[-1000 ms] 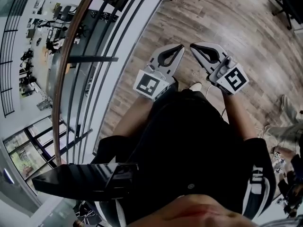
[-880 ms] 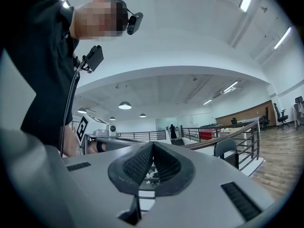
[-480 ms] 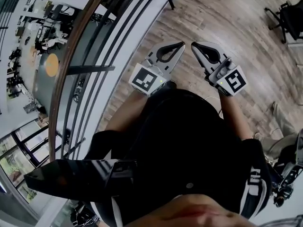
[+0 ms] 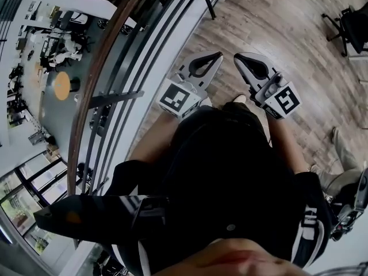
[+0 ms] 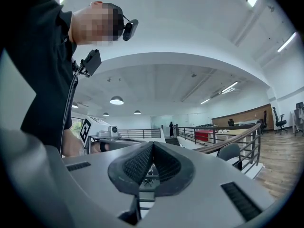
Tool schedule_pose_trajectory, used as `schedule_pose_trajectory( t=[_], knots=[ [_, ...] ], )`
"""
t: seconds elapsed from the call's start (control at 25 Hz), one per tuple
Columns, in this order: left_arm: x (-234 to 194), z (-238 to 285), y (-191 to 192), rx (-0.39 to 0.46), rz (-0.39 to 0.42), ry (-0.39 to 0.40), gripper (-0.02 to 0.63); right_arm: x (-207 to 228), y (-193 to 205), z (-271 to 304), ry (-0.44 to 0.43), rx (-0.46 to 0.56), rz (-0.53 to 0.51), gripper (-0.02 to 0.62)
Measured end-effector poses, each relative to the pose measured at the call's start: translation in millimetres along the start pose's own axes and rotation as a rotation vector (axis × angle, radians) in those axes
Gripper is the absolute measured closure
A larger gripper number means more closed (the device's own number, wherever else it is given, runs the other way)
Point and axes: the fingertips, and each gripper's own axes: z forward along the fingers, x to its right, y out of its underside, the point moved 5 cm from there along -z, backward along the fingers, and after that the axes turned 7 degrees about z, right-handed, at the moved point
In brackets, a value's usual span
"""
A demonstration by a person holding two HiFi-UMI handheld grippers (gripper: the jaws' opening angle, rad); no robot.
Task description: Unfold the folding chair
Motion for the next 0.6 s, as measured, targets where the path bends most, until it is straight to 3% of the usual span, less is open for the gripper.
schedule_pose_trajectory(
  t=[0.32,0.6],
  knots=[
    [-35,44,9,-0.024,0.003,-0.030,0.603,62,-2,19,-0.018,0.019,0.003,0.589],
    [-72,117,5,-0.032,0.022,-0.071,0.603,146,-18,26,-0.074,0.038,-0.002,0.589]
  ],
)
